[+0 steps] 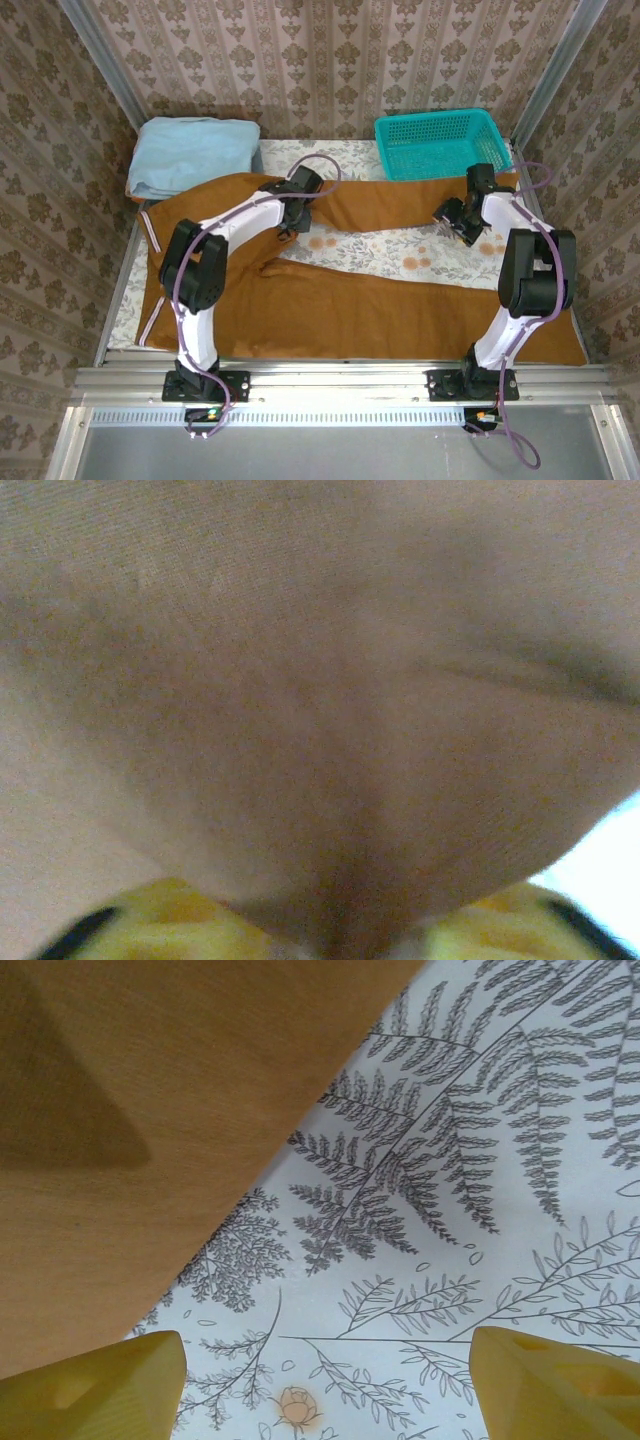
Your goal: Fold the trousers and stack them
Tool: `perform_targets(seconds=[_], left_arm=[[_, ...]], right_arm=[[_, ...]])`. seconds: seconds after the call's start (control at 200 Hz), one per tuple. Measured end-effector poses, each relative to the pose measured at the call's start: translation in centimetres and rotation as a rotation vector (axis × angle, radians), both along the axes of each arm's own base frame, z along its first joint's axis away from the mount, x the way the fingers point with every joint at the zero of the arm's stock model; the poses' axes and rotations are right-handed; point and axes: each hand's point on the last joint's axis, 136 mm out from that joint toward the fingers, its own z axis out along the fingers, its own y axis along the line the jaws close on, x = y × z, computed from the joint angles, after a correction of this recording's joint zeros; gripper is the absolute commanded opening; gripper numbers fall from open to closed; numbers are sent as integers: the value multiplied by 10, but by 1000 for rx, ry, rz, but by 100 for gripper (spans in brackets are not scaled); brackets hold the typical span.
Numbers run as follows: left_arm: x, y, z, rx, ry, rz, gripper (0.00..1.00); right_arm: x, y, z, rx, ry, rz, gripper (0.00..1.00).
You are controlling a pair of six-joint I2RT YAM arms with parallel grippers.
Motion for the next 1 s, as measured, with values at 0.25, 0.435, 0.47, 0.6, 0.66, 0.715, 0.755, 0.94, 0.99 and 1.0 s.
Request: perform_targets(seconds=[0.25, 0.435, 0.47, 0.6, 0.66, 0.715, 0.755, 0.94, 0.99, 1.0], left_arm=[[-25, 9, 31, -10, 6, -104, 0], [-81, 29, 76, -110, -3, -157, 0], [-92, 33, 80, -132, 6, -163, 0], [-120, 44, 66, -183, 93, -170, 0], [-126, 49, 49, -189, 156, -154, 0], [-127, 54, 35, -186, 200, -133, 0], [-126, 58, 26, -188, 226, -112, 0], [-109, 74, 22, -241, 231, -28, 0], [-105, 77, 23, -253, 222, -14, 0], [-104, 77, 24, -256, 220, -12, 0]], right_arm=[[2, -11, 1, 16, -21, -17, 76], [2, -20, 5, 23, -43, -42, 76], [2, -21, 8, 22, -53, -44, 76], [-5, -20, 21, 23, -87, -62, 77], [-13, -18, 24, 24, -93, -67, 77], [-20, -17, 26, 23, -90, -68, 78], [-24, -18, 27, 17, -87, -69, 78], [-46, -40, 25, 2, -69, -133, 78], [-50, -48, 21, 3, -58, -157, 76], [-50, -49, 21, 3, -56, -161, 76]])
